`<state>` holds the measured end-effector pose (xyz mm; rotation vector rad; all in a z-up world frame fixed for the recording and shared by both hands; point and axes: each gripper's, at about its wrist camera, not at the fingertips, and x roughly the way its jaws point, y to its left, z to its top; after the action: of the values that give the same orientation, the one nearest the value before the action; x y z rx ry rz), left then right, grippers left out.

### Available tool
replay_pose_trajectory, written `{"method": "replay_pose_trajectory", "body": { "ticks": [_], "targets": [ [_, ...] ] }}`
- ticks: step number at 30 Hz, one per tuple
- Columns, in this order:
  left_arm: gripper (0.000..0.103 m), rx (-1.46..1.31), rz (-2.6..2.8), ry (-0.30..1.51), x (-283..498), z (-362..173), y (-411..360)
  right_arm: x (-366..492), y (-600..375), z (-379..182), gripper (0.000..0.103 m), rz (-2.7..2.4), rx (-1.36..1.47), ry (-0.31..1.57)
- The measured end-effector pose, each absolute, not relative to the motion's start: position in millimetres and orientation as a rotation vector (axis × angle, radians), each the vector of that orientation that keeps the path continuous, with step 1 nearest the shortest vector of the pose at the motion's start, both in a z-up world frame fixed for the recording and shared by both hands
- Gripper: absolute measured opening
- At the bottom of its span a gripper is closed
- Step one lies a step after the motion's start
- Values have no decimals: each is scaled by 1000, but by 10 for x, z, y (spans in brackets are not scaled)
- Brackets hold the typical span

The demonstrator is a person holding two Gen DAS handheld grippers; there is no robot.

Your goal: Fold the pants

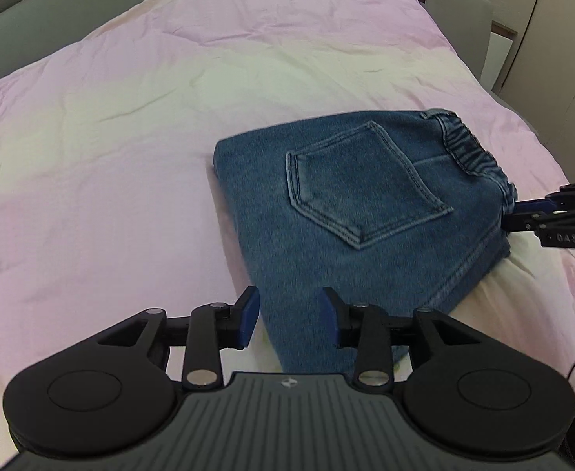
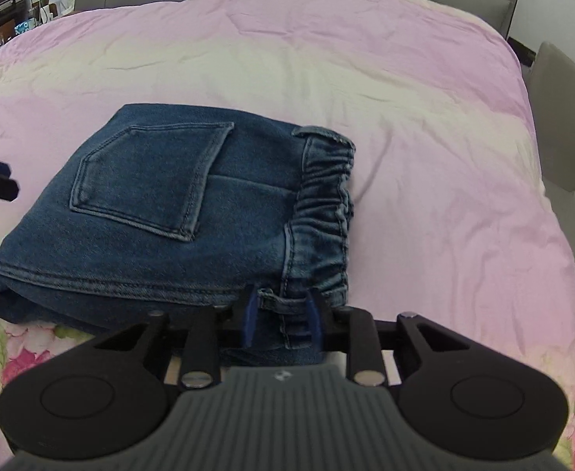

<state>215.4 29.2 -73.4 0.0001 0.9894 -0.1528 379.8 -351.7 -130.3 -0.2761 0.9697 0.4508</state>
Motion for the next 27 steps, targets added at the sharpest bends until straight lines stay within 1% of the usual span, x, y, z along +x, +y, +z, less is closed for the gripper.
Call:
{"method": "replay_pose_trajectory", "body": {
  "ticks": [2, 3, 5, 7, 10, 13, 16, 18, 20, 23, 27],
  "targets": [
    [48, -11, -169, 1012, 1996, -778, 347, 3865, -3599, -1506, 17, 394, -255, 1045],
    [50, -14, -176, 1018, 1905, -803, 359, 3872, -3655, -1598, 19, 391, -227, 1061],
    [62, -18, -190, 1023, 1756, -854, 358, 3872, -3772, -1691, 19, 388, -128, 1072],
    [68, -16, -204, 1022, 1646, -915, 307, 3865, -3810, -1702, 20, 386, -99, 1073],
    [73, 2, -202, 1016, 1616, -1023, 144, 3845, -3752, -1702, 20, 386, -149, 1072],
    [73, 50, -167, 1000, 1695, -1169, -45, 3850, -3715, -1709, 20, 378, -154, 1071],
    [41, 62, -91, 1026, 1773, -1284, -70, 3898, -3731, -1710, 21, 375, -131, 1081],
    [35, 45, -105, 1007, 1732, -1246, -15, 3912, -3737, -1715, 24, 374, -126, 1084],
    [23, 128, -133, 972, 1617, -1195, -17, 3928, -3773, -1717, 27, 376, -119, 1085],
    [23, 277, -166, 962, 1484, -1288, -65, 3962, -3804, -1726, 30, 382, -110, 1098],
    [23, 265, -172, 975, 1542, -1310, -68, 3996, -3789, -1751, 30, 391, -135, 1101]
  ]
}}
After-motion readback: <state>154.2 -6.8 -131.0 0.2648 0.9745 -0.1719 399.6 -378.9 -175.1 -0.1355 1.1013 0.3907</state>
